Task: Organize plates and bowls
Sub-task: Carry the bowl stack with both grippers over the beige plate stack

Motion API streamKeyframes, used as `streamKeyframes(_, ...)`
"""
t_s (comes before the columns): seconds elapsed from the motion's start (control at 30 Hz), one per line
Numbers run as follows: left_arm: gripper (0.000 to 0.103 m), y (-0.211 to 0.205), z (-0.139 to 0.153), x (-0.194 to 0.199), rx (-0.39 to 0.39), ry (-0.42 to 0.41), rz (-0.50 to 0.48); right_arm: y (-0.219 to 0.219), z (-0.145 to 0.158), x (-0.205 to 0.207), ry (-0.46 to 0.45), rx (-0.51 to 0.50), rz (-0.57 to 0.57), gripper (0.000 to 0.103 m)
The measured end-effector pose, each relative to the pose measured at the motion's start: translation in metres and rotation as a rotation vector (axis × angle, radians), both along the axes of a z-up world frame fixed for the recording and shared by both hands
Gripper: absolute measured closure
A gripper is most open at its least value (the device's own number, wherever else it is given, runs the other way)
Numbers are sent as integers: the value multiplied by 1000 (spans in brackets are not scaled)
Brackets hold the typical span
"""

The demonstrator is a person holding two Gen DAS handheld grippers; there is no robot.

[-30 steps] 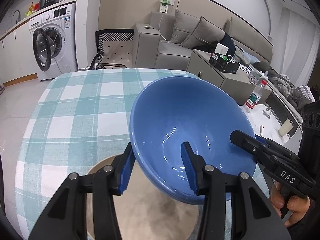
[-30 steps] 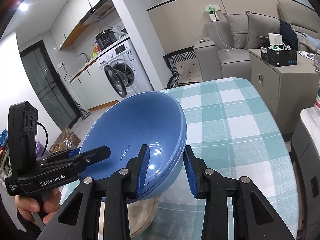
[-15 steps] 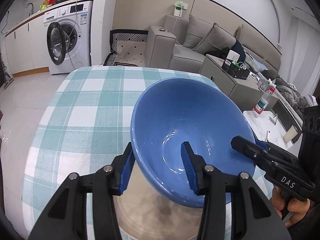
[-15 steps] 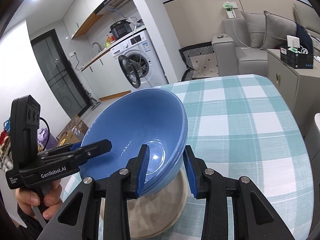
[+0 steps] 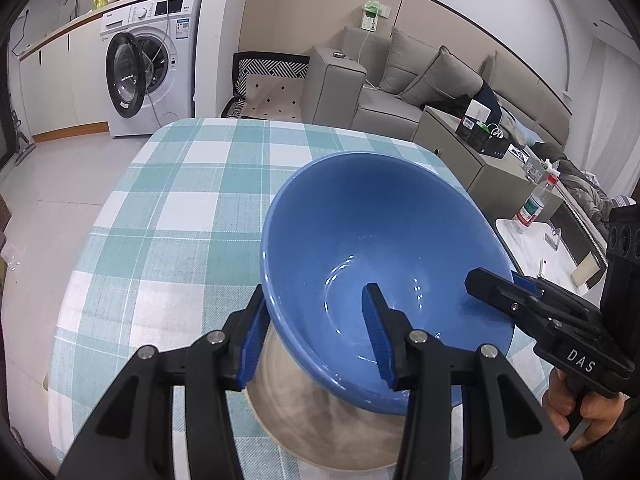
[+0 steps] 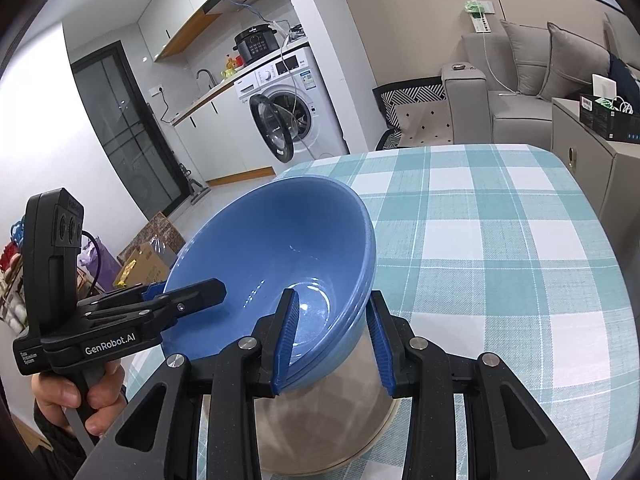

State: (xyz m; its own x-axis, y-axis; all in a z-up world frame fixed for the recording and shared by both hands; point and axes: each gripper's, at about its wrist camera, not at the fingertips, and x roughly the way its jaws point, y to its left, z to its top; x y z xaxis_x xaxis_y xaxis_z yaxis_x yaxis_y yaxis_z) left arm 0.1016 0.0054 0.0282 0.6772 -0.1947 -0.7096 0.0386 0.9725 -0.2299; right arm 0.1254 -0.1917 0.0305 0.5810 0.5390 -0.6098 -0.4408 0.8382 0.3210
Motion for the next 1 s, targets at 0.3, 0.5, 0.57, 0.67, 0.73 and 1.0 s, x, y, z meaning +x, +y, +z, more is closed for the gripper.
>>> streamKeyframes(0.3, 58, 2, -12, 1, -5, 30, -5, 4, -4, -1, 19, -14, 1, 68)
streamKeyframes(0.5, 58, 3, -16, 0, -14, 34, -17, 3, -8, 2, 34, -10, -6, 68)
streamKeyframes(0.57, 58, 3, -15, 0, -13, 36, -19, 2, -8, 2, 39, -8, -7, 68)
streamKeyframes(0.67, 58, 3, -15, 0, -17, 36, -18, 2, -9, 4, 41, -1, -10, 68)
streamKeyframes(0.73, 58, 2, -14, 0, -23, 33, -20, 1, -10, 5, 43, 2, -13, 68)
streamKeyframes(1.0, 58, 7, -12, 3, -25, 15, -11, -1, -18, 12, 42, 48, -18, 68)
